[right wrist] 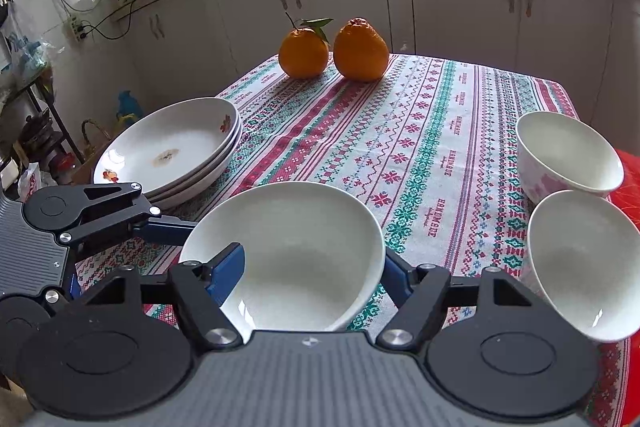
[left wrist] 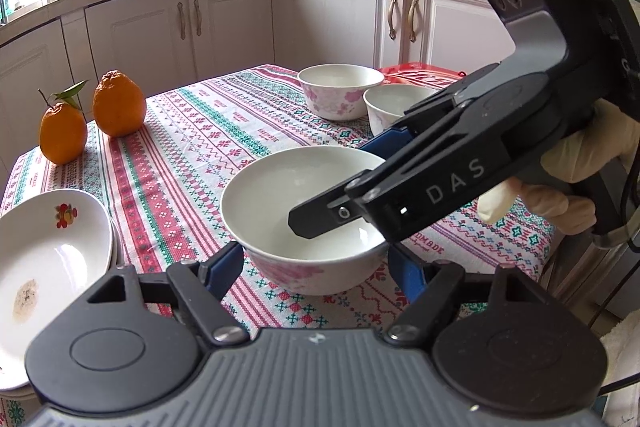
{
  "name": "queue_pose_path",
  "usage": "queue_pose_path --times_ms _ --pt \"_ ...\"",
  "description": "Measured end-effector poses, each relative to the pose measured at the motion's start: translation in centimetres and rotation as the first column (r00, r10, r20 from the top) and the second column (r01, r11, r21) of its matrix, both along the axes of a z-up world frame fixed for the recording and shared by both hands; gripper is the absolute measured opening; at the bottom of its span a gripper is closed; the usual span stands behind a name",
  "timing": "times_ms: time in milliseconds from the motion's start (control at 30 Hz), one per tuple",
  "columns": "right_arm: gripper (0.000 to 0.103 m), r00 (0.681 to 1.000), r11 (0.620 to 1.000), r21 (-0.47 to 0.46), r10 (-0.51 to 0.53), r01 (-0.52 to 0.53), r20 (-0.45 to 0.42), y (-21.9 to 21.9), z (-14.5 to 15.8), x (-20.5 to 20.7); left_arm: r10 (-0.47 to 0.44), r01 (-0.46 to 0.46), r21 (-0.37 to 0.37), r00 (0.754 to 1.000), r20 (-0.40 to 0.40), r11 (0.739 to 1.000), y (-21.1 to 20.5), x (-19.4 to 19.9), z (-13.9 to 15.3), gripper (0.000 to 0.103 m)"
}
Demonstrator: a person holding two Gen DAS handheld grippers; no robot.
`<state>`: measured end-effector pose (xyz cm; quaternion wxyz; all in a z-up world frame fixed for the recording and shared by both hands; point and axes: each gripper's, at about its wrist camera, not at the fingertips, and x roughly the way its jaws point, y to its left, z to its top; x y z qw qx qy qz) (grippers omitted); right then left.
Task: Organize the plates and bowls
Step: 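Carry the bowl with the right gripper beside the plate stack and release it, then move the left gripper to another pink-patterned bowl and grasp its rim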
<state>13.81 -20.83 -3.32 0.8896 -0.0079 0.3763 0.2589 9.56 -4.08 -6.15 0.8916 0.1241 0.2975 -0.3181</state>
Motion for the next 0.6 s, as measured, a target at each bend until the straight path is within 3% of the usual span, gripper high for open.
queue_pose_path --times_ms 167,200,267,300,600 --pt "0.081 1.000 1.000 0.009 0.003 -0.003 0.001 0.0 -0.1 0.0 0.001 -0.001 -0.004 1.000 -0.001 1.000 0.0 0.1 -0.2 0.081" --pt "0.083 1.000 1.000 0.016 0.009 -0.009 0.000 0.0 0.0 0.0 0.002 -0.002 -0.002 1.000 0.002 1.000 0.0 0.1 -0.3 0.088" --pt "0.101 1.000 1.000 0.016 0.008 -0.008 0.016 0.1 0.2 -0.3 0.005 -0.004 -0.017 1.000 0.011 1.000 0.1 -0.1 -0.2 0.099" --pt "0.102 1.000 1.000 0.014 0.007 -0.007 0.030 0.2 0.3 -0.5 0.006 -0.005 -0.037 1.000 0.017 0.999 0.3 -0.2 -0.1 0.100" --pt "0.103 0.995 0.999 -0.006 -0.032 0.033 0.099 -0.9 1.9 -2.2 0.010 -0.009 -0.040 1.000 0.026 0.999 0.9 -1.1 0.2 0.101"
